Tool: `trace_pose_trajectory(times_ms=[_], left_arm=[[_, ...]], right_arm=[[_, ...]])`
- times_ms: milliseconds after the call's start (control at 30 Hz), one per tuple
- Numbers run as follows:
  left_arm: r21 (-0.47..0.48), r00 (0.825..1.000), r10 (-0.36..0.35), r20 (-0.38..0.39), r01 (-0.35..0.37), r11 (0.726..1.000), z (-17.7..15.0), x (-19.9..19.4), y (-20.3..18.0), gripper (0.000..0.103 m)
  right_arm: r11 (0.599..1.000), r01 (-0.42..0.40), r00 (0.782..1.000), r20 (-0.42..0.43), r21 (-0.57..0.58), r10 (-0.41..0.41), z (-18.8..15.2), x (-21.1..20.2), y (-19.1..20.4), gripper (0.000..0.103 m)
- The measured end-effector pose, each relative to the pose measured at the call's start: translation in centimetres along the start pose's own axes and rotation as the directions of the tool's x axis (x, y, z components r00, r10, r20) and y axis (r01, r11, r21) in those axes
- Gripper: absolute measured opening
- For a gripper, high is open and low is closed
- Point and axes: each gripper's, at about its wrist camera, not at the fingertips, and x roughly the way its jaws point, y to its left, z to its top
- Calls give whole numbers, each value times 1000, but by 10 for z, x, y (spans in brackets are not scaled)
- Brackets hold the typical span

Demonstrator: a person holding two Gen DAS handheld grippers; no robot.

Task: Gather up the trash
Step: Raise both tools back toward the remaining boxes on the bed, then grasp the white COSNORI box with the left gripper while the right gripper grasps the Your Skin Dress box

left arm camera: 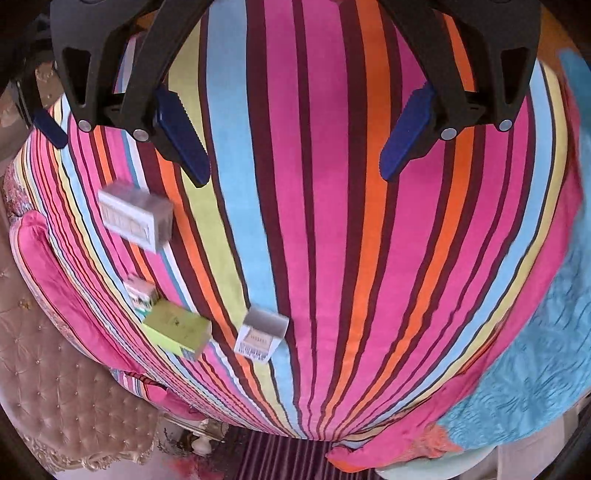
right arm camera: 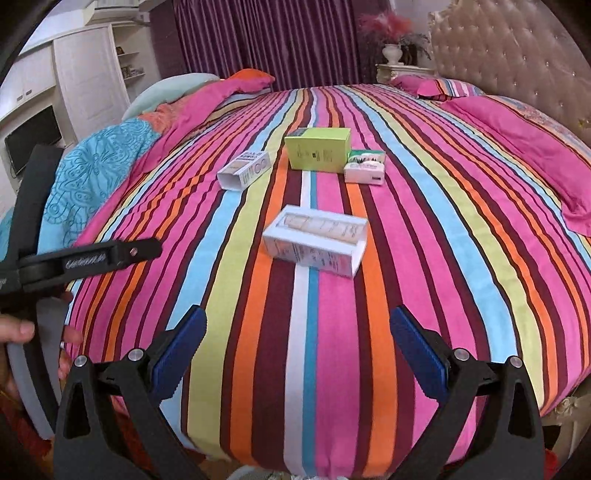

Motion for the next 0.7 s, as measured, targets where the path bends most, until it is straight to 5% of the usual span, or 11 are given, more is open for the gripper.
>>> trace_pose_trajectory(times_ms=[267, 700], left_arm=[[65, 999, -30, 10, 29, 997, 60, 35, -11, 90], [101, 997, -53, -52, 58, 993, 107, 96, -14, 90]], right_arm=[[1000, 20, 999, -26, 19, -19, 21, 31, 5, 95], [997, 78, 996, -44, 9, -78, 37, 68, -1, 95]])
